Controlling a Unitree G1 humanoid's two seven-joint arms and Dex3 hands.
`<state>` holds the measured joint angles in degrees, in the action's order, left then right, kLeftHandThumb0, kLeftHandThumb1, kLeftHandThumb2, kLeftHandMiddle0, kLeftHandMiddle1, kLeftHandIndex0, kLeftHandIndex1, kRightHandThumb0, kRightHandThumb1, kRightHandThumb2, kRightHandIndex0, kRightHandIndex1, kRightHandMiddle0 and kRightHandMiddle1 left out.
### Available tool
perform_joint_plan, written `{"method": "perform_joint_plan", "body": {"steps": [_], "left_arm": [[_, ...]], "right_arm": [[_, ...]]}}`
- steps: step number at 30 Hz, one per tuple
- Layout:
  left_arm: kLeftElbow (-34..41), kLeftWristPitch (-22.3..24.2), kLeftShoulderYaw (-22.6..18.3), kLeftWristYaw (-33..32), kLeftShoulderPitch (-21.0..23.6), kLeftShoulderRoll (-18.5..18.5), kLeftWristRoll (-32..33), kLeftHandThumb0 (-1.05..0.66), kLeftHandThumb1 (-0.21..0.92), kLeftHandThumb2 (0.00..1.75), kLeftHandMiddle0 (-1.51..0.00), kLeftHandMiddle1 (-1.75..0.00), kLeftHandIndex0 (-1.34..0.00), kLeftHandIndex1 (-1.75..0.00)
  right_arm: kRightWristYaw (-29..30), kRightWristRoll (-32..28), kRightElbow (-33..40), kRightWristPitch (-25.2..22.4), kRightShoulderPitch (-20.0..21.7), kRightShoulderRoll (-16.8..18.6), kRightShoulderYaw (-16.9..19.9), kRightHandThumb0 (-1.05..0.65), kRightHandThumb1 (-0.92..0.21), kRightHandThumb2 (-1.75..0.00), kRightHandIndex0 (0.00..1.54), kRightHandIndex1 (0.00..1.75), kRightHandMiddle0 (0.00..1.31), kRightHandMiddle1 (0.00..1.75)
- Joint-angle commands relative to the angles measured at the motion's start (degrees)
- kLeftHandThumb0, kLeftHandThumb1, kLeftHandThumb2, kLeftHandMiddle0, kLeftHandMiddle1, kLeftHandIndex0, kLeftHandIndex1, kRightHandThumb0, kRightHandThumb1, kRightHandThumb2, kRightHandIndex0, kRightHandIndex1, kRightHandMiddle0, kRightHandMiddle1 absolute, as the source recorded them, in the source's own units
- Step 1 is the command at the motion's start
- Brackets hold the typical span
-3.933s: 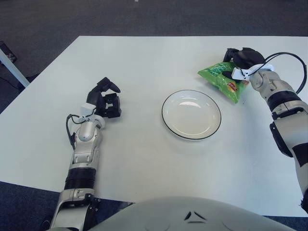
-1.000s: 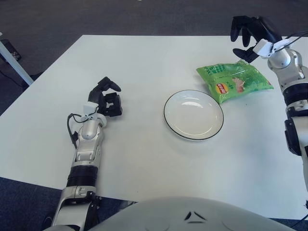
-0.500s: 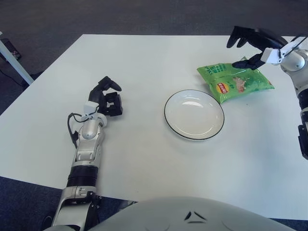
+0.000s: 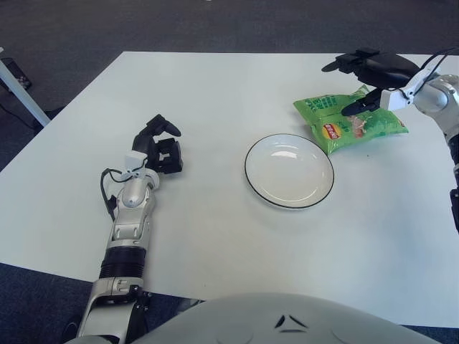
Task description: Put the snack into the plate.
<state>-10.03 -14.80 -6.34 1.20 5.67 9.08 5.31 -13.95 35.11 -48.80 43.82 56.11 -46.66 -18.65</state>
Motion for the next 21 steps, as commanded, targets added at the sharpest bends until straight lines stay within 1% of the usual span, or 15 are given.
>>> {"method": "perform_joint_plan", "body": {"steps": [1,4,8,10,14,21], "left_arm": [[-5.85,-0.14,0.70,-0.22,-7.21,-3.79,-0.05,-0.51,0.24,1.41,-1.32,-1.75,-0.68,-1.75],[-6.05,-0.53,0.64,-0.23,-7.15,-3.85,-0.02,-0.51,0.24,1.41,-1.32,-1.75,-0.67,-1.75],[-5.96,-0.51,0.67,-0.09,-7.17,-3.86,0.09,-0.51,0.24,1.41,-1.31,-1.75,-0.68,-1.75],[-5.88,-0.41,0.70,0.01,-7.21,-3.79,0.10,-0.51,0.23,1.42,-1.31,-1.75,-0.68,-1.75],[-6.01,-0.58,0.65,0.34,-7.23,-3.72,0.28,-0.51,0.23,1.42,-1.31,-1.75,-0.68,-1.75],[-5.59,-1.17,0.56,0.52,-7.63,-3.85,0.31,-0.51,0.24,1.41,-1.31,-1.75,-0.68,-1.75]], "right_arm": [[-0.99,0.28,0.00,1.13,0.53,-0.49,-0.50,-1.05,-0.92,-0.29,0.00,0.00,0.00,0.06],[-3.33,-0.49,-0.39,1.56,0.78,-0.09,-0.86,-1.05,-0.92,-0.26,0.00,0.00,0.00,0.02],[-6.38,-0.37,-3.63,1.05,1.74,1.68,-2.16,-1.05,-0.92,-0.22,0.00,0.00,0.00,0.00],[-8.86,-1.29,-4.02,1.16,2.16,1.50,-2.16,-1.05,-0.92,-0.21,0.00,0.00,0.00,0.00],[-11.73,-1.83,-4.73,1.19,2.62,1.58,-2.15,-1.05,-0.92,-0.19,0.00,0.00,0.00,0.00],[-16.10,-0.55,-7.25,-0.13,3.70,2.31,-3.85,-1.05,-0.90,-0.16,0.00,0.00,0.00,0.00]]}}
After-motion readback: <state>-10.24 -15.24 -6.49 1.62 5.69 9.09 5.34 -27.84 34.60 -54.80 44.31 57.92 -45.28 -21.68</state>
